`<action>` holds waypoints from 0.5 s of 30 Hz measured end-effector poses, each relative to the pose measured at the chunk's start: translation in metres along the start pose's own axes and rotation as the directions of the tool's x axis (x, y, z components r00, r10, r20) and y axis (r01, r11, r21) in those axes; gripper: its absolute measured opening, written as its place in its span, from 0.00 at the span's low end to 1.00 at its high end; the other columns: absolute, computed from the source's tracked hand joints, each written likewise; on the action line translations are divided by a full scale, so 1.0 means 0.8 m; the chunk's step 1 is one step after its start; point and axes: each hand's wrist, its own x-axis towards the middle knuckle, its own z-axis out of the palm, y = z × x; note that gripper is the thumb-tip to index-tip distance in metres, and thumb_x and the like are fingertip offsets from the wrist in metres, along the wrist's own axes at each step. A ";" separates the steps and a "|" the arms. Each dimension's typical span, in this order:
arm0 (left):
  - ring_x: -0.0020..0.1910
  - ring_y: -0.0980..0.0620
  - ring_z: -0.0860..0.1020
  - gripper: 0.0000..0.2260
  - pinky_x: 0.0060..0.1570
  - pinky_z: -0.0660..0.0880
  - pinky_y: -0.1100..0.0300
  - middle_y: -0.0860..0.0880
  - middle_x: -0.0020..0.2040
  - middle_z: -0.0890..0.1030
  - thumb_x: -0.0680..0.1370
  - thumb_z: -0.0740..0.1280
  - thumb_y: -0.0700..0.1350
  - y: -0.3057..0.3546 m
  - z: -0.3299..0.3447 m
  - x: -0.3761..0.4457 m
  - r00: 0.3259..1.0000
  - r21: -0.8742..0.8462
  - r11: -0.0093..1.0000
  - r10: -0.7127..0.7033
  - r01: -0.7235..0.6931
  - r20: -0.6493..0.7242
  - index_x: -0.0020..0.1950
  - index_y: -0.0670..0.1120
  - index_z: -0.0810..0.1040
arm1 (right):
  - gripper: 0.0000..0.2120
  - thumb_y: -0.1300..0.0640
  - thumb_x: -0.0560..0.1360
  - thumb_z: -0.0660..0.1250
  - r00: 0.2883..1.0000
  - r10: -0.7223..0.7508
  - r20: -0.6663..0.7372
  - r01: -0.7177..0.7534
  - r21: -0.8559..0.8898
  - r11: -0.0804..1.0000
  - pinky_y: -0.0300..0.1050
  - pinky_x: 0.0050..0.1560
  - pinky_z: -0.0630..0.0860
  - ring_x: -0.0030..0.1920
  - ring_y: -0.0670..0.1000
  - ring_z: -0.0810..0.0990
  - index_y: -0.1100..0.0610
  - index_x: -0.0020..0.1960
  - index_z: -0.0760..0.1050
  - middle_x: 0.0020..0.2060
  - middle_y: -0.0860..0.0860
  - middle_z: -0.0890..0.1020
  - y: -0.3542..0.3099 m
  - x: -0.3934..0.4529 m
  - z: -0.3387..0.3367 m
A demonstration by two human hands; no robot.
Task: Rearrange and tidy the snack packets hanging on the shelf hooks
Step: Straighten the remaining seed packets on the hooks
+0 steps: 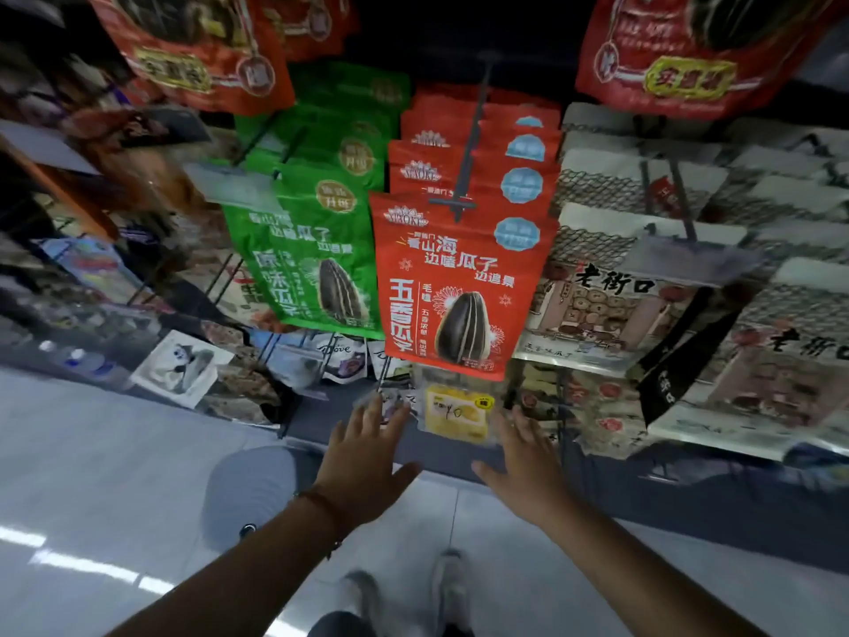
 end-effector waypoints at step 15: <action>0.78 0.36 0.48 0.37 0.74 0.54 0.40 0.41 0.80 0.43 0.79 0.56 0.64 -0.074 0.012 0.104 0.950 0.044 0.960 0.267 -0.278 0.162 0.80 0.54 0.40 | 0.43 0.38 0.76 0.64 0.930 0.336 -0.147 -0.327 0.081 0.942 0.59 0.76 0.48 0.79 0.60 0.44 0.49 0.80 0.43 0.80 0.53 0.44 -0.059 0.012 0.070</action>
